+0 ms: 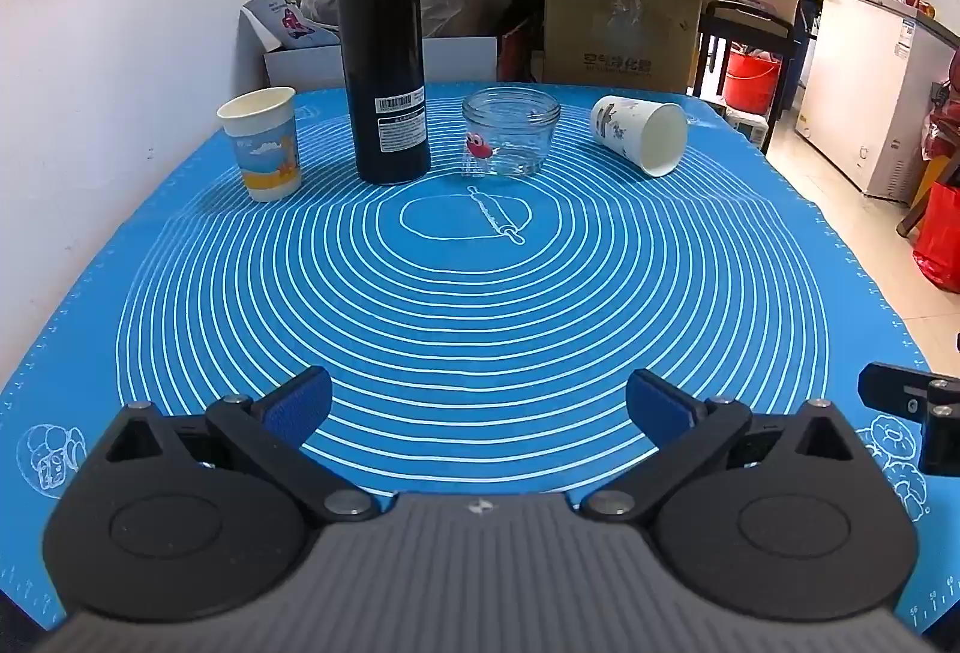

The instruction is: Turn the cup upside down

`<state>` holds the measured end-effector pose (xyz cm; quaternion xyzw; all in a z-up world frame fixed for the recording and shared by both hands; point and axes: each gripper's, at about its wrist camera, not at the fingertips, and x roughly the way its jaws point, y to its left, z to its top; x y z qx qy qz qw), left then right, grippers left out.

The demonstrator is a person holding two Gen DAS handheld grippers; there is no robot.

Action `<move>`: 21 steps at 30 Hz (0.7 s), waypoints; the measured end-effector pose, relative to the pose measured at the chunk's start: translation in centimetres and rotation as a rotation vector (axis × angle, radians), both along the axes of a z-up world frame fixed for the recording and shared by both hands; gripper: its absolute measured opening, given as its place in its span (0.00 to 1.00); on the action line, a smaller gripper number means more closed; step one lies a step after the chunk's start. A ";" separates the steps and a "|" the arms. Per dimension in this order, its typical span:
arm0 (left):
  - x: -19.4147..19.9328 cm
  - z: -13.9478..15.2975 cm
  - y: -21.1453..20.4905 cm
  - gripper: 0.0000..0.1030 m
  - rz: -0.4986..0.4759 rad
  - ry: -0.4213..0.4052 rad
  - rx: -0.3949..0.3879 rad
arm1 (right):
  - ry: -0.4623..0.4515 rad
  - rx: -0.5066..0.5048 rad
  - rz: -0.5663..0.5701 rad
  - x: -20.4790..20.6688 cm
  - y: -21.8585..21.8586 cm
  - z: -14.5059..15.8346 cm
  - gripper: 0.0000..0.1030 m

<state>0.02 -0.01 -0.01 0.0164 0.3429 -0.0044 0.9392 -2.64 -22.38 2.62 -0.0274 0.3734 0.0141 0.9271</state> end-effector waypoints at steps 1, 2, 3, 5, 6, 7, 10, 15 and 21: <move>0.0 0.0 0.0 1.00 0.000 -0.001 0.001 | -0.001 0.001 0.000 0.0 0.0 0.0 1.00; 0.0 0.0 0.0 1.00 0.000 -0.001 0.000 | -0.003 0.002 0.000 0.0 0.0 0.0 1.00; 0.0 0.0 0.0 1.00 0.000 -0.001 0.002 | -0.003 0.001 0.000 0.0 0.0 0.0 1.00; 0.1 0.0 0.0 1.00 -0.001 -0.002 0.004 | -0.003 0.000 0.000 0.0 0.0 -0.1 1.00; 0.1 0.1 -0.1 1.00 0.000 -0.003 0.005 | -0.003 0.000 0.000 0.0 0.0 -0.1 1.00; 0.2 0.1 -0.2 1.00 0.000 -0.002 0.006 | -0.003 -0.001 0.000 0.0 0.0 -0.1 1.00; -0.1 0.0 -0.4 1.00 -0.001 -0.005 0.004 | -0.004 -0.003 -0.001 0.0 0.0 -0.1 1.00; -0.1 0.1 -0.4 1.00 -0.009 -0.011 0.009 | -0.003 -0.003 0.001 0.1 -0.1 -0.2 1.00; -0.1 0.1 -0.4 1.00 -0.018 -0.013 0.010 | -0.004 -0.004 0.001 -0.1 0.1 -0.1 1.00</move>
